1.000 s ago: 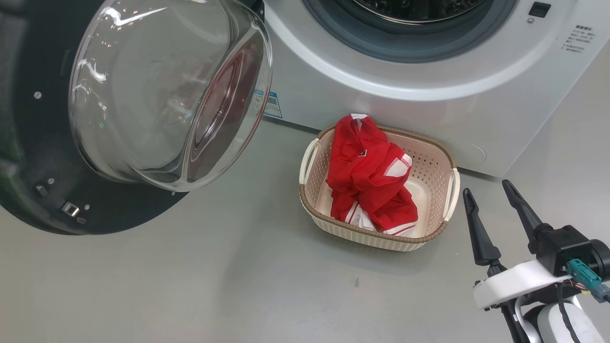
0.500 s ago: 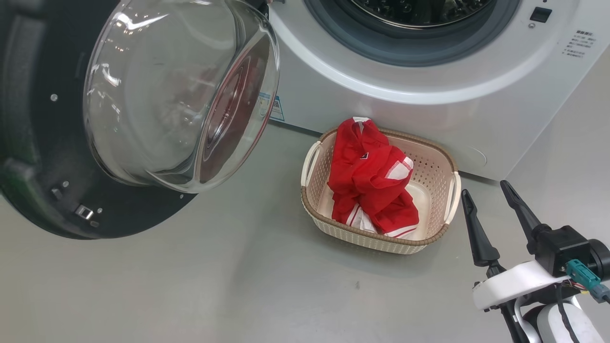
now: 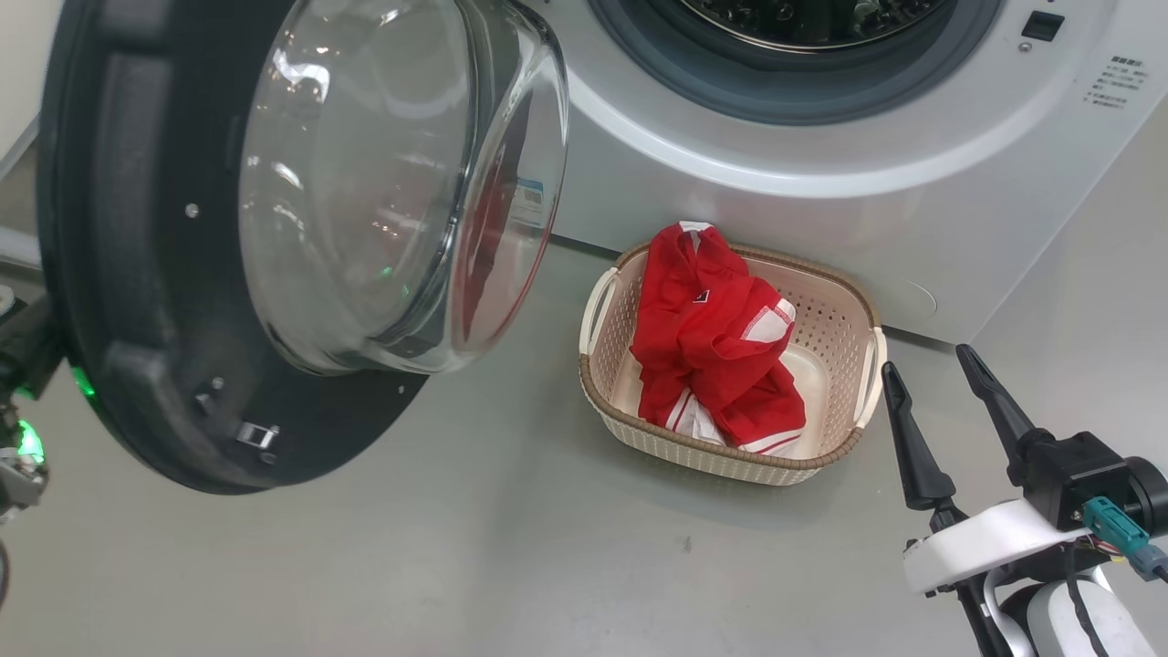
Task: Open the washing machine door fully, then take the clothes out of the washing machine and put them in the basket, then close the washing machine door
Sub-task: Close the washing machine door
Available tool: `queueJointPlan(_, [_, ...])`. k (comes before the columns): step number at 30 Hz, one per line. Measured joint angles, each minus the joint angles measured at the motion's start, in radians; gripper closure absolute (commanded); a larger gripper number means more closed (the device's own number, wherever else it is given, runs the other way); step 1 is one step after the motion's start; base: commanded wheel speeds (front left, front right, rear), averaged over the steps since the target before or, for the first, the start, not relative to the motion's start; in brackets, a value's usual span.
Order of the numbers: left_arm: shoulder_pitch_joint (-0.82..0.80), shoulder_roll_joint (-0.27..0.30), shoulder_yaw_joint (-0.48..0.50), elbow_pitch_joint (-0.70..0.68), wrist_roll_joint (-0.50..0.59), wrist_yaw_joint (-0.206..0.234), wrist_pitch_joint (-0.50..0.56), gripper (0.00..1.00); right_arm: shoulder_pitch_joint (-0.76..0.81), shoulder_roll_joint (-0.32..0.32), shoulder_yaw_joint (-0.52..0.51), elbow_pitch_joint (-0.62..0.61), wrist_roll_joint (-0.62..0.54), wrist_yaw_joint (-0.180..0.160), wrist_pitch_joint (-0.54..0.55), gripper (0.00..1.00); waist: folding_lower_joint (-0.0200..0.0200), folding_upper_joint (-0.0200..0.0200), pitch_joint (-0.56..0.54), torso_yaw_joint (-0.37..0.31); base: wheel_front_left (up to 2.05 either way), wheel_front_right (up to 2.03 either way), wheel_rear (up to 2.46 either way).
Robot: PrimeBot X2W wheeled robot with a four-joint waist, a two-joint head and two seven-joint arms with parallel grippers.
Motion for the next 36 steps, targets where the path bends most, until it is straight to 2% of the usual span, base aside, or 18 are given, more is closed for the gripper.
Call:
queueJointPlan(4, [0.000,-0.022,-0.038,-0.031,-0.003,-0.033,0.043,1.00,0.000,0.000,0.005,-0.003,0.000,0.002,0.000,0.00,0.0000,0.0000,0.001,-0.003,0.00,0.00,0.00])
queueJointPlan(10, [0.001,-0.026,-0.071,-0.064,-0.003,-0.049,0.085,1.00,-0.017,0.002,0.020,-0.004,0.000,0.007,0.000,0.00,0.0000,0.0000,0.001,-0.024,0.00,0.00,0.00])
queueJointPlan(20, [0.003,-0.072,-0.096,-0.132,-0.047,-0.059,0.121,1.00,-0.036,0.026,0.025,-0.004,0.000,0.007,-0.008,0.00,0.0000,0.0000,0.007,-0.085,0.00,0.00,0.00])
queueJointPlan(36, [0.003,-0.095,-0.115,-0.208,-0.046,-0.064,0.129,1.00,-0.070,0.058,0.033,0.002,0.009,0.006,-0.039,0.00,0.0000,0.0000,0.030,-0.227,0.00,0.00,0.00])
